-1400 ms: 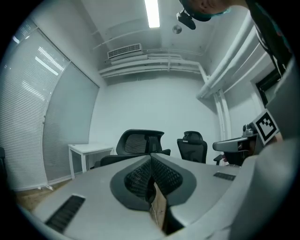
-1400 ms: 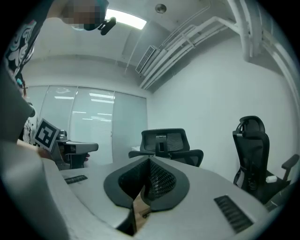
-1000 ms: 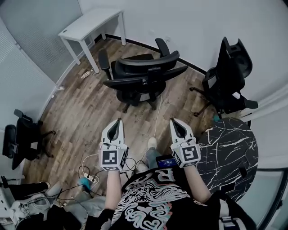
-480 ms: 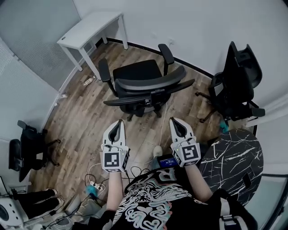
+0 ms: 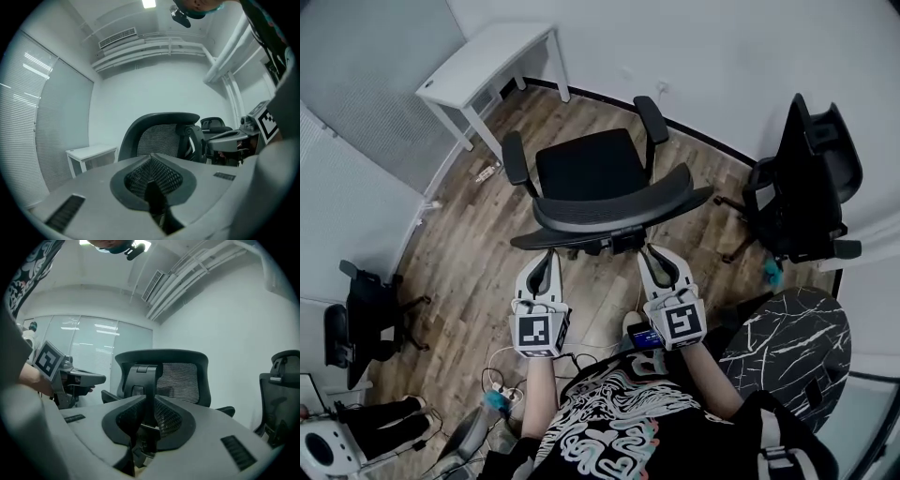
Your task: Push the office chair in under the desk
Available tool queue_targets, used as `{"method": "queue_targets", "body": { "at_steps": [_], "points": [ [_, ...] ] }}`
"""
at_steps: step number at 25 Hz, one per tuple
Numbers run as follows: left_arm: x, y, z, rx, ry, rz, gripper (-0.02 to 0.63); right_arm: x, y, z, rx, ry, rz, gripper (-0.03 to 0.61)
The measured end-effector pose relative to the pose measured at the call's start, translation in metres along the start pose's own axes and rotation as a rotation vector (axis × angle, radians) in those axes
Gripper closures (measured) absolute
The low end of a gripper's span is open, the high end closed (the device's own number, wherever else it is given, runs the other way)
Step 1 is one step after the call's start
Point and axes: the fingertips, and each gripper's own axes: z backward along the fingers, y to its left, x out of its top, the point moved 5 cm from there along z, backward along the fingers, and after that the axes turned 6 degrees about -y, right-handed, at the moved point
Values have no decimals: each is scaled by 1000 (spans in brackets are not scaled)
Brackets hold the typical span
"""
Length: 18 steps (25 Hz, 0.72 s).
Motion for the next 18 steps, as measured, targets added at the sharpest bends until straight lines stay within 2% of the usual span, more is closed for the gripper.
{"method": "queue_targets", "body": {
  "at_steps": [7, 10, 13, 15, 18],
  "points": [
    [-8, -9, -27, 0, 28, -36, 584, -8, -1, -18, 72, 19, -4, 488],
    [-16, -8, -30, 11, 94, -94, 584, -9, -4, -24, 93, 11, -10, 484],
    [-20, -1, -25, 64, 132, -156, 579, -12, -7, -29, 123, 5, -23, 477],
    [-21, 5, -21, 84, 158, -192, 538, -14, -11, -32, 129, 6, -34, 477],
    [-25, 14, -12, 64, 230, -291, 514, -16, -11, -37, 124, 4, -51, 477]
  ]
}}
